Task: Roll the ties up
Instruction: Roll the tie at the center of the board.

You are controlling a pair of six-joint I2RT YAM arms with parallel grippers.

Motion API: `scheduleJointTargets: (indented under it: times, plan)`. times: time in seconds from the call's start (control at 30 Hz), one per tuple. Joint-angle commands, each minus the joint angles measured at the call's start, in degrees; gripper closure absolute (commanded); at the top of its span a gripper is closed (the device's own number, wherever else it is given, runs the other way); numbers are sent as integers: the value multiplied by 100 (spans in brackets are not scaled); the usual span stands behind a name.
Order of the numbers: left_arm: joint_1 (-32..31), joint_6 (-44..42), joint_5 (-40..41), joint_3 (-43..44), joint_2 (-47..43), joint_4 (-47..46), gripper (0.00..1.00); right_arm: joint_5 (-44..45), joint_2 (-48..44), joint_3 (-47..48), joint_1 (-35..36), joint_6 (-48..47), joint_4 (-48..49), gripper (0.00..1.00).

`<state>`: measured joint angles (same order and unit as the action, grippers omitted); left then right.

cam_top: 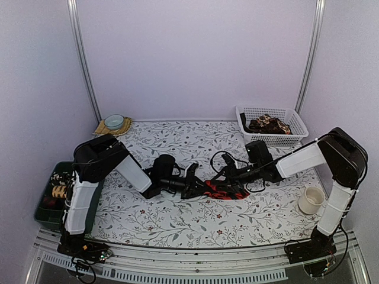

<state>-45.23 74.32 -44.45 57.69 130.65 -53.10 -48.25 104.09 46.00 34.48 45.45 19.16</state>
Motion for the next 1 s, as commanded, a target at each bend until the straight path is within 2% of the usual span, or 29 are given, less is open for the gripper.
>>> scheduleJointTargets:
  times: [0.0, 0.17, 0.33, 0.47, 0.7, 0.97]
  plan:
    - [10, -454, 151, -264, 133, 1058, 86, 440, -755, 287, -142, -451, -1142, 44]
    - [66, -701, 138, -280, 22, 1334, 85, 702, -1217, 568, -375, -913, -2002, 43]
    - [116, -817, 129, -285, -48, 1458, 83, 1181, -1150, 674, -433, -1455, -2636, 44]
    - [120, -825, 153, -266, -48, 1457, 81, 1022, -984, 423, -414, -1388, -2421, 49]
    - [115, -835, 181, -284, -82, 1454, 80, 984, -1048, 141, -320, -1318, -2312, 51]
    - [102, -837, 204, -285, -105, 1412, 79, 931, -681, 92, -199, -1173, -2006, 54]
